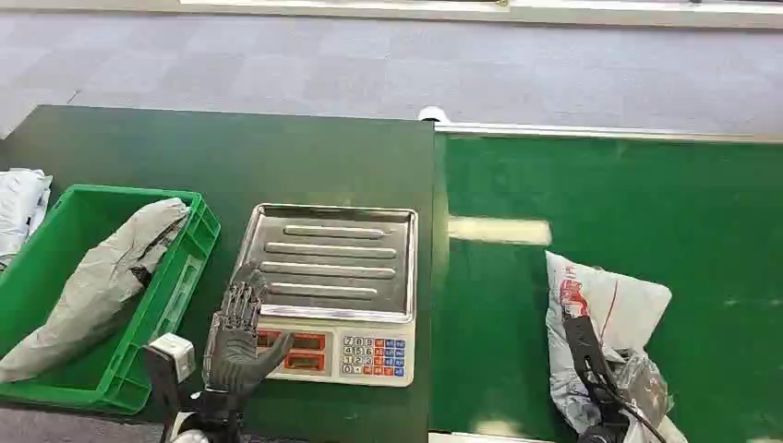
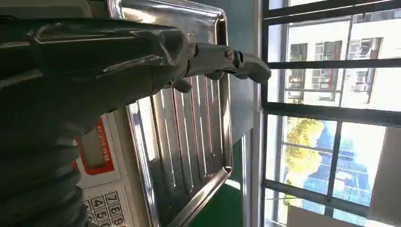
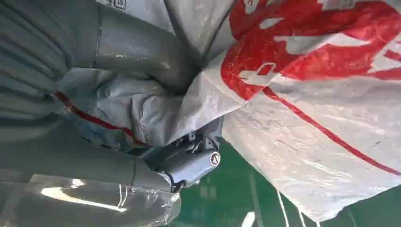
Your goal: Moved the parcel from conveyor to table for the left to box.
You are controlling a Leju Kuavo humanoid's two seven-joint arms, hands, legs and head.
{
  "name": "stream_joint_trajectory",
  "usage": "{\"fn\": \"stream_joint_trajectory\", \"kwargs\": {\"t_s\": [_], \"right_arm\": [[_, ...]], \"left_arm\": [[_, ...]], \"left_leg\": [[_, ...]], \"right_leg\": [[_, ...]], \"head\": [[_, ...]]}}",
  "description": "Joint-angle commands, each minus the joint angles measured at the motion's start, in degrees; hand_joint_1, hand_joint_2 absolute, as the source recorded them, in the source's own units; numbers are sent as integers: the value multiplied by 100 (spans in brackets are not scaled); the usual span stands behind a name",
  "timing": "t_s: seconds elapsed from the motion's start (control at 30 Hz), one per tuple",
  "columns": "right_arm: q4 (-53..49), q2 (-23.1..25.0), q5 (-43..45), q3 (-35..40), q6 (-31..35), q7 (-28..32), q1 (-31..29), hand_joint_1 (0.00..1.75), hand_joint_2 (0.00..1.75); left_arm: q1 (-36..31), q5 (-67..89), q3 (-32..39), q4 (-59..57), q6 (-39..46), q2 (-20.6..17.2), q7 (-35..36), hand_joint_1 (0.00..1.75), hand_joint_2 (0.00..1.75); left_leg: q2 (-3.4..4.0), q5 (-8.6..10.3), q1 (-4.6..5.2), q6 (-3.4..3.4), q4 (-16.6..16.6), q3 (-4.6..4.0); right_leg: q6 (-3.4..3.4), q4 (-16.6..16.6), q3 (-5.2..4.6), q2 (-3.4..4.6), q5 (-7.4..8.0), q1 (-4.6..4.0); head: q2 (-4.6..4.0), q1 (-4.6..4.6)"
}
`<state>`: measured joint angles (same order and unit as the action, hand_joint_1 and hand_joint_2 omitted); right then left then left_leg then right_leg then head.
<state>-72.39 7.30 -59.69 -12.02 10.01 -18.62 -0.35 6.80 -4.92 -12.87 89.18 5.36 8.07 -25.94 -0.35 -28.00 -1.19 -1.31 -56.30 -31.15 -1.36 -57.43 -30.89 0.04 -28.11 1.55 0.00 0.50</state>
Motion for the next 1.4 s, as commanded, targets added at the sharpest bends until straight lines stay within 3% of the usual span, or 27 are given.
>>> {"fn": "stream_joint_trajectory", "kwargs": {"t_s": [0.03,0.2,0.27,0.33,0.43,0.6,0.73,0.83,1.03,1.13,1.4], "right_arm": [[363,-111,-49,71,-141,-24,-92,175,175],[340,-126,-67,105,-116,-14,-70,175,175],[132,-90,-21,128,324,196,-49,175,175],[-278,-3,409,145,1238,803,-72,175,175],[-811,48,1037,461,2053,1832,-229,175,175],[-1044,89,1270,1107,2278,2551,-541,175,175],[-958,-13,1362,2208,1485,2979,-1231,175,175],[-990,20,1771,3097,794,3773,-1555,175,175],[-39,119,1197,4746,-96,3564,-2303,175,175],[119,181,1159,4890,-66,3520,-2337,175,175],[704,545,1220,5674,-913,3854,-2738,175,175]], "left_arm": [[-89,-100,-7,-315,76,-66,-9,0,175],[-81,-121,17,-292,102,-59,-13,0,175],[-24,-135,53,-190,137,-43,-15,0,175],[75,-140,104,-42,179,-31,-20,0,175],[10,-190,135,-78,150,15,-83,0,175],[-392,-143,35,-439,26,70,-206,0,175],[-816,-108,43,-541,20,65,-292,0,175],[-962,-139,142,-585,7,62,-285,0,175],[-1075,-181,419,-482,36,52,-352,0,175],[-1049,-189,529,-362,13,45,-342,0,175],[-1167,-153,1278,-37,367,1,-380,0,175]], "left_leg": [[3,6,1,8,9,3],[1,3,0,6,7,5],[3,6,0,9,10,1],[4,2,2,6,4,2],[15,-1,5,5,-2,-7],[21,4,4,7,-2,-15],[28,7,5,5,-7,-19],[43,10,1,6,-5,-12],[63,21,0,6,1,-14],[36,19,-5,2,3,-5],[39,22,-4,2,1,-27]], "right_leg": [[12,8,2,-1,6,-2],[9,7,5,-2,3,-3],[13,11,2,-2,8,-4],[8,2,1,0,2,0],[7,-7,-12,12,2,3],[12,-8,-21,17,8,2],[9,-15,-30,25,12,3],[14,-15,-29,38,23,-1],[21,-14,-39,60,34,-5],[12,-9,-18,35,24,-8],[16,-16,-39,37,27,-7]], "head": [[0,0],[0,-2],[0,-2],[0,-2],[0,0],[0,2],[0,-2],[0,-2],[0,0],[0,0],[0,-2]]}}
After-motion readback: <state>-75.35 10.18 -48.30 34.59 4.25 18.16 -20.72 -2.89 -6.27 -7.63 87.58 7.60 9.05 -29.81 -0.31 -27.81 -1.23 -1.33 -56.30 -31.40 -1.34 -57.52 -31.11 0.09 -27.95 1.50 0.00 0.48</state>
